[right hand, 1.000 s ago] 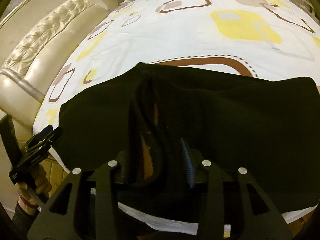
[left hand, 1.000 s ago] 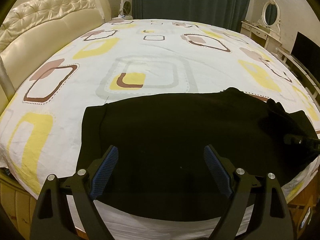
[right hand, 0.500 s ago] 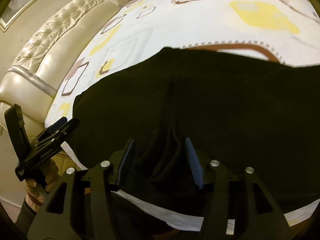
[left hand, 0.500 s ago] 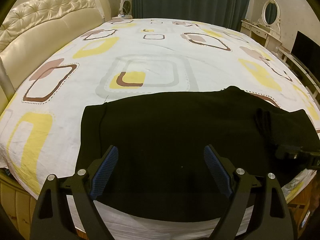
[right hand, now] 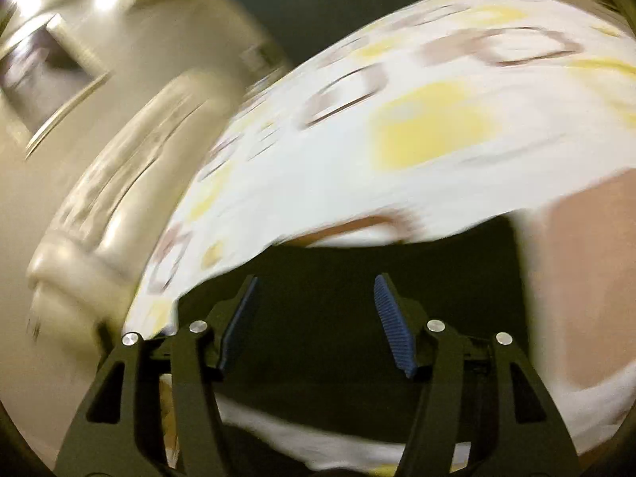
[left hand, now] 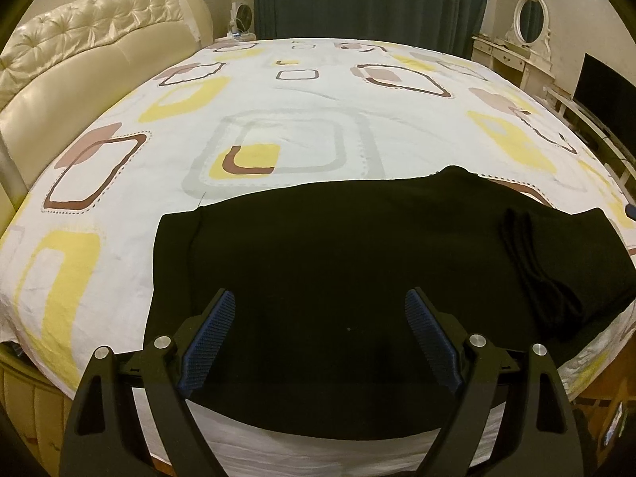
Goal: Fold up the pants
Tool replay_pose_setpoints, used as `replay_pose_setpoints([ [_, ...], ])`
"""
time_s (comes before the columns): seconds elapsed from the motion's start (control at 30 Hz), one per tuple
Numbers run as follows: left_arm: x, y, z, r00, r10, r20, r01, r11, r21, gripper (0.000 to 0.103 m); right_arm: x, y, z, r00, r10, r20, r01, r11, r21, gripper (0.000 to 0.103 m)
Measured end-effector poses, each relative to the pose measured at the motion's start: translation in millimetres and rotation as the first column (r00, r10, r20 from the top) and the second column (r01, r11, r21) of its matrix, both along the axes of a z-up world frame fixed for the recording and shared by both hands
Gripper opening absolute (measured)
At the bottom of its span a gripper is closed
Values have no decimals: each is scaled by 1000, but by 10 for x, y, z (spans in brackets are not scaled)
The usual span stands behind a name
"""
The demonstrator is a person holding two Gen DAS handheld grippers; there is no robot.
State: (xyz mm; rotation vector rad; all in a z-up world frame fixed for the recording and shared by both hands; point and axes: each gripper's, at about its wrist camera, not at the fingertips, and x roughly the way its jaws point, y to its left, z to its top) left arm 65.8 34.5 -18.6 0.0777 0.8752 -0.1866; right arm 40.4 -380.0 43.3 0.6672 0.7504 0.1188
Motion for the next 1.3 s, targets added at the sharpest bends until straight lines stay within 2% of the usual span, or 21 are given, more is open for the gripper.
replay_pose_setpoints([
  [0.07, 4, -4, 4, 1000, 1, 3, -1, 1000, 1, 86, 43, -353, -250, 995, -56, -82, 60, 997, 44, 59],
  [0.13, 3, -8, -1, 1000, 3, -1, -3, 1000, -3, 86, 116, -542, -545, 989, -46, -139, 64, 989, 131, 59],
  [0.2, 0, -8, -6, 1000, 3, -5, -3, 1000, -3, 86, 167, -613, -725, 987, -34, -159, 62, 982, 176, 59],
  [0.23, -3, -12, -12, 1000, 3, -7, -3, 1000, 0, 86, 174, -608, -792, 986, -33, -162, 64, 980, 187, 56],
  [0.27, -1, -8, -17, 1000, 3, -8, -3, 1000, 1, 86, 202, -626, -874, 985, -26, -169, 63, 974, 217, 41],
  [0.33, -4, -14, -29, 1000, 1, -10, 0, 1000, 5, 86, 230, -659, -986, 983, -22, -185, 65, 970, 233, 24],
  [0.37, -1, -15, -36, 1000, 0, -12, 0, 1000, 7, 86, 235, -651, -1025, 982, -20, -189, 65, 970, 233, 19],
  [0.57, 0, -32, -68, 1000, -5, -21, 6, 1000, 11, 86, 228, -706, -1078, 984, -17, -177, 65, 961, 269, 19],
  [0.7, -18, -25, -43, 1000, -10, -11, 10, 1000, 14, 86, 72, -728, -1031, 989, -13, -150, 62, 943, 328, 27],
  [0.87, -20, -18, -22, 1000, -6, -12, 6, 1000, -8, 86, -329, -700, -990, 989, 25, -142, 26, 937, 349, 39],
  [0.93, -22, -26, -17, 1000, -7, -13, 7, 1000, -9, 86, -439, -658, -1007, 986, 52, -157, 4, 941, 339, 40],
  [1.03, -29, -43, -9, 1000, -11, -10, 11, 1000, -5, 86, -507, -641, -1055, 980, 68, -186, -6, 948, 317, 39],
  [1.07, -27, -47, -8, 1000, -12, -9, 12, 1000, -3, 86, -515, -633, -1101, 976, 59, -207, 4, 956, 294, 29],
  [1.13, -33, -54, 1, 1000, -13, -6, 13, 1000, -2, 86, -522, -636, -1149, 976, 48, -212, 13, 960, 279, 25],
  [1.3, -34, -68, 13, 1000, -16, -2, 16, 1000, -1, 86, -558, -635, -1149, 977, 36, -209, 23, 961, 275, 24],
])
